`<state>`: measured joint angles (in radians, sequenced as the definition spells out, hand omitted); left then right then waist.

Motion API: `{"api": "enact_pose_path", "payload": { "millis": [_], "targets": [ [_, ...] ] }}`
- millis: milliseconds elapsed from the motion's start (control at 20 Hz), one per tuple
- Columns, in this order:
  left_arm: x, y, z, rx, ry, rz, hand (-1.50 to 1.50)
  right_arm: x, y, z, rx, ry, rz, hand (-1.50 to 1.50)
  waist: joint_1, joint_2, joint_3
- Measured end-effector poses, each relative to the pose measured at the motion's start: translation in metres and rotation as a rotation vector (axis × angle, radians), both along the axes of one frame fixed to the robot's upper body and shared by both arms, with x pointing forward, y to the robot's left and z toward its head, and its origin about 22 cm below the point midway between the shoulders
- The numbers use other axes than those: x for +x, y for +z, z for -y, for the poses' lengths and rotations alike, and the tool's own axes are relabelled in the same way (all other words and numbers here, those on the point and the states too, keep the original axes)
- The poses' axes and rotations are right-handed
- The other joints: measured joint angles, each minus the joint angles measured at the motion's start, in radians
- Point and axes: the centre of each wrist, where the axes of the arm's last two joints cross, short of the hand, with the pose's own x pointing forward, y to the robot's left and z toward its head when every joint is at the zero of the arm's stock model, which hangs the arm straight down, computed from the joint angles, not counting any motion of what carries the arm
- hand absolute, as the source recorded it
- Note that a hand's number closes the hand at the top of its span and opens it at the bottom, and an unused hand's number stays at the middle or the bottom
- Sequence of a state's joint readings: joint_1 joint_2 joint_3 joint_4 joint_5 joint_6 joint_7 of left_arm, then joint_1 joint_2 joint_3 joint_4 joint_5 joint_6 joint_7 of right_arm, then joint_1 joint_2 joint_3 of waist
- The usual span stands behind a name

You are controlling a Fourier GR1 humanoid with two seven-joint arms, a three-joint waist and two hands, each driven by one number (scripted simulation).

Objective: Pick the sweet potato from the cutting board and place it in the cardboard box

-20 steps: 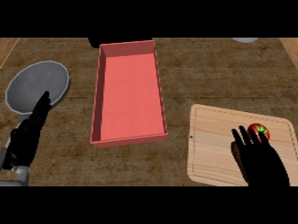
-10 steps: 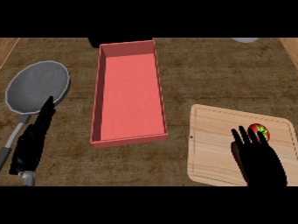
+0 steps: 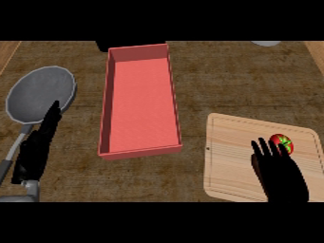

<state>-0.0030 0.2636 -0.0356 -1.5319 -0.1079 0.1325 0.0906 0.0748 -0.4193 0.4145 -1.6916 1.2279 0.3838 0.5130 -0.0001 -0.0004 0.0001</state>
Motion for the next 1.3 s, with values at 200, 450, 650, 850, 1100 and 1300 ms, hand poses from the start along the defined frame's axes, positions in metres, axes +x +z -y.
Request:
{"api": "enact_pose_path", "payload": {
  "millis": [200,450,650,850,1100,1300],
  "targets": [
    [0.001,-0.001,0.001,0.003,0.004,0.003,0.00,0.004,-0.015,0.010,-0.014,-0.007,-0.020,-1.50,0.000,0.000,-0.001],
    [-0.003,-0.002,-0.008,0.011,-0.001,0.007,0.00,0.003,-0.015,0.013,0.011,0.009,-0.010,1.50,0.001,-0.004,-0.005],
    [-0.004,0.003,-0.007,0.009,0.002,0.003,0.00,0.004,-0.016,0.012,-0.042,0.068,0.082,1.50,0.001,-0.005,-0.006],
    [-0.002,0.007,0.001,0.004,0.002,0.002,0.00,0.002,-0.018,0.002,-0.043,0.037,0.153,1.50,-0.001,-0.004,-0.005],
    [-0.004,0.005,-0.001,0.010,0.022,0.000,0.00,-0.006,-0.016,-0.045,0.120,-0.288,0.243,1.50,-0.017,-0.007,-0.007],
    [-0.003,0.008,0.002,0.008,0.011,0.000,0.00,-0.017,-0.007,-0.084,0.207,-0.451,0.313,1.50,-0.010,-0.005,-0.005]
  ]
}}
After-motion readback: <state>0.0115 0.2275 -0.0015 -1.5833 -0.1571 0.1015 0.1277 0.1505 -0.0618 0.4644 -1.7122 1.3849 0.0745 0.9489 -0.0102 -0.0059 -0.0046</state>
